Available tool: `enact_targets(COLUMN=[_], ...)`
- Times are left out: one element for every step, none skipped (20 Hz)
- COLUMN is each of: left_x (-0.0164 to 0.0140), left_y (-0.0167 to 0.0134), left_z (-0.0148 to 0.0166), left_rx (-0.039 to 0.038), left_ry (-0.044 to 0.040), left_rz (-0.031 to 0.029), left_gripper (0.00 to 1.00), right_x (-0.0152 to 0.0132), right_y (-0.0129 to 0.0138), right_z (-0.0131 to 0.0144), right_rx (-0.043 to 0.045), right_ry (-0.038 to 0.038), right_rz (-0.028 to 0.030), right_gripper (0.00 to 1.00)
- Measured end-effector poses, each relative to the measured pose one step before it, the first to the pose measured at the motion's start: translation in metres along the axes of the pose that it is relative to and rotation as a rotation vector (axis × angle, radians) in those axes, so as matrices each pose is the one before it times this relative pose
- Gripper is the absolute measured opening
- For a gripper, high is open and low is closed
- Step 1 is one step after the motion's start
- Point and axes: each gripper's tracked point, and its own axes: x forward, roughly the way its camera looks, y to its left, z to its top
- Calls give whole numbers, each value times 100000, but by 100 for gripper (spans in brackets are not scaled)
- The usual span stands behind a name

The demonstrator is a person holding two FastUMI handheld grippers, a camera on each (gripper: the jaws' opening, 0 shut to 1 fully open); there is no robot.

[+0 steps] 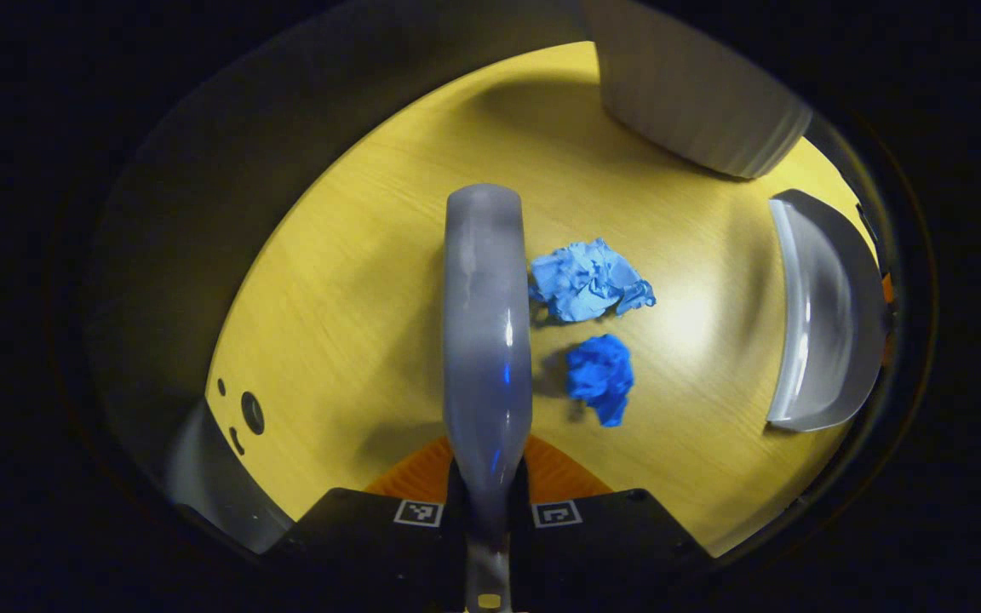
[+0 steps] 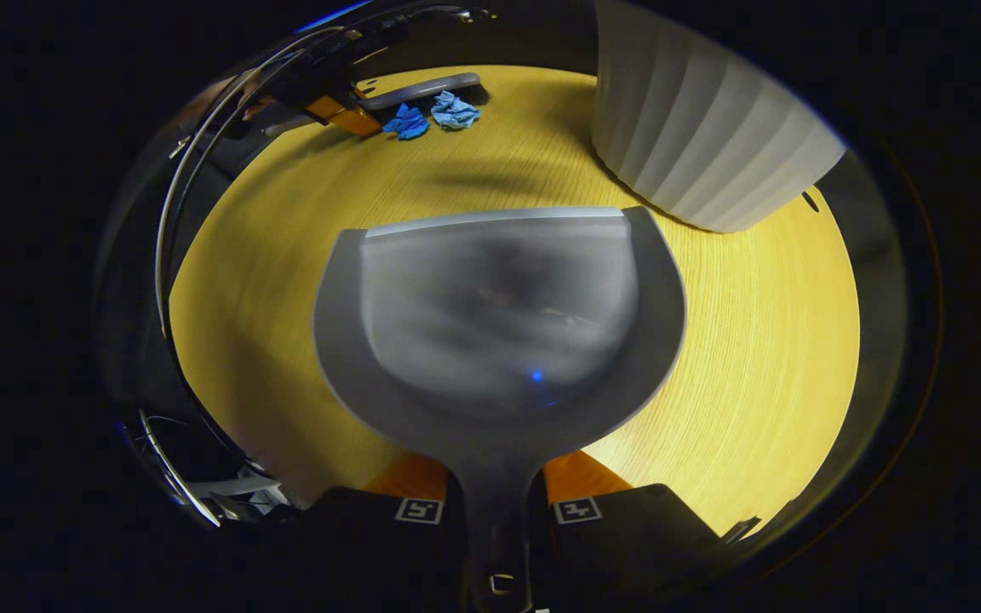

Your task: Pick up the small broom and dustpan from the desktop, sweep the trash into the dustpan with the broom, and then empty the trash into the garbage bin.

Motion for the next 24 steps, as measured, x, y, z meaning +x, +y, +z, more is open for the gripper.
enact_targets(left_x=[-105,-200,-106,-130,-53,-106,53,-172,-43,-90,-128,33,-5,35,-179,-99,-419,-822,-865,-545,-254,-382,-774,-863], left_y=[-1190,-1367,-1342,-1480,-1326,-880,-1416,-1583,-1111,-945,-922,-477,-865,-1328,-1001,-551,-788,-445,-530,-481,-102,57,38,-179], left_z=[79,6,-22,-138,-6,-91,152,120,-143,-384,-83,-171,-121,-169,-165,-56,-98,-197,-164,-264,-52,-87,-140,-234], left_rx=[271,603,588,285,226,701,1344,1522,1461,1352,1672,612,-1026,-1639,-674,-77,426,321,-120,-1105,-2023,-3186,-4059,-4004], left_ry=[-53,173,96,-90,-49,-699,-265,57,317,416,-10,-270,-662,-839,-772,-67,-267,36,-166,-270,-698,-1079,-1374,-2253], left_rz=[-2905,-2595,-2674,-2422,-1320,-704,-1823,-1748,-1596,-1398,-1177,-1133,-2251,-3797,-3102,-2938,-2506,-1753,-1351,690,1895,2179,2254,1493], left_gripper=[27,27,27,24,24,24,24,24,24,24,24,24,24,24,24,21,24,21,24,24,26,27,24,24], right_x=[4,-51,-24,142,126,-32,-202,-65,63,-19,-110,-231,-464,-223,355,110,243,211,21,-38,242,182,160,107], right_y=[142,140,-25,22,31,46,-42,-97,-75,-213,-366,-378,-282,-350,-223,-89,-195,-53,-103,31,-108,-33,-194,-201], right_z=[-15,-22,36,98,-53,13,-65,-39,-46,-7,-189,-19,-101,19,-239,-110,-295,-173,-154,-50,19,88,124,195], right_rx=[-868,-834,-771,-881,-769,-959,-799,-576,-571,-654,-1154,-741,-850,-1106,-1361,-1420,-1719,-2274,-1320,-10,1638,2297,1932,542], right_ry=[-77,171,-102,-135,157,-34,-136,-180,17,-56,-305,-894,-890,-1119,-1265,-1383,-1122,-742,-1154,-1112,-678,-387,-803,-852], right_rz=[358,411,187,231,282,154,169,180,-54,-288,-870,-1144,-1084,-1018,-668,33,4,-93,-191,427,1055,1439,962,-18], right_gripper=[32,32,32,32,25,25,26,32,32,32,39,32,32,32,32,32,32,32,32,32,32,32,32,32])
